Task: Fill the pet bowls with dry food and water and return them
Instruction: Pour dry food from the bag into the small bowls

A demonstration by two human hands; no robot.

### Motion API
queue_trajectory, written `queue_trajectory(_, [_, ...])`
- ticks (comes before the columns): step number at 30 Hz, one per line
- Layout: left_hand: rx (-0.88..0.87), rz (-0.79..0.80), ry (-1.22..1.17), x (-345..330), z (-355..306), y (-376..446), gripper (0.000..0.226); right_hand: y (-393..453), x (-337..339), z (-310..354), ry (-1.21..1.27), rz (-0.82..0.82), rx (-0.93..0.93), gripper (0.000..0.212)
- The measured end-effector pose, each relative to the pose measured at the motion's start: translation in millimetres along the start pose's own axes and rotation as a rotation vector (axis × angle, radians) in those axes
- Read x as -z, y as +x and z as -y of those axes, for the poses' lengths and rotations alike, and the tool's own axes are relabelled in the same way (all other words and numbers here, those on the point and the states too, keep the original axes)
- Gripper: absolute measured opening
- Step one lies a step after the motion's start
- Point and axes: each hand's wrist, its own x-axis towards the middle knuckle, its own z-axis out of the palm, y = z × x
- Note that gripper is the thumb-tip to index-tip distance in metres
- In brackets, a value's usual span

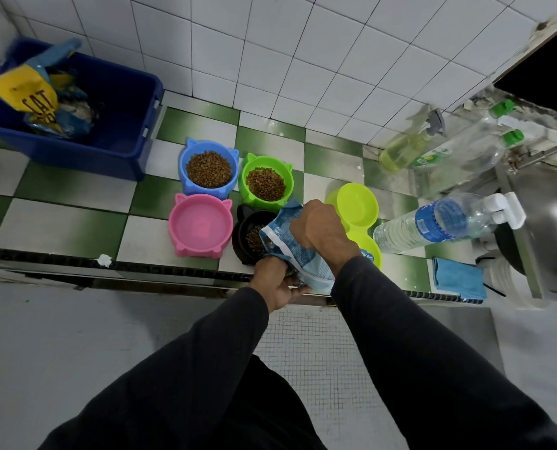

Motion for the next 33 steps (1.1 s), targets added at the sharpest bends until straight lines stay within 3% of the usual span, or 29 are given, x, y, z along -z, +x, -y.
queue_trajectory(33, [-0.013, -0.014, 0.024, -2, -2, 6, 0.029, 11, -5, -8, 0.062, -0.020, -0.063, 0.035])
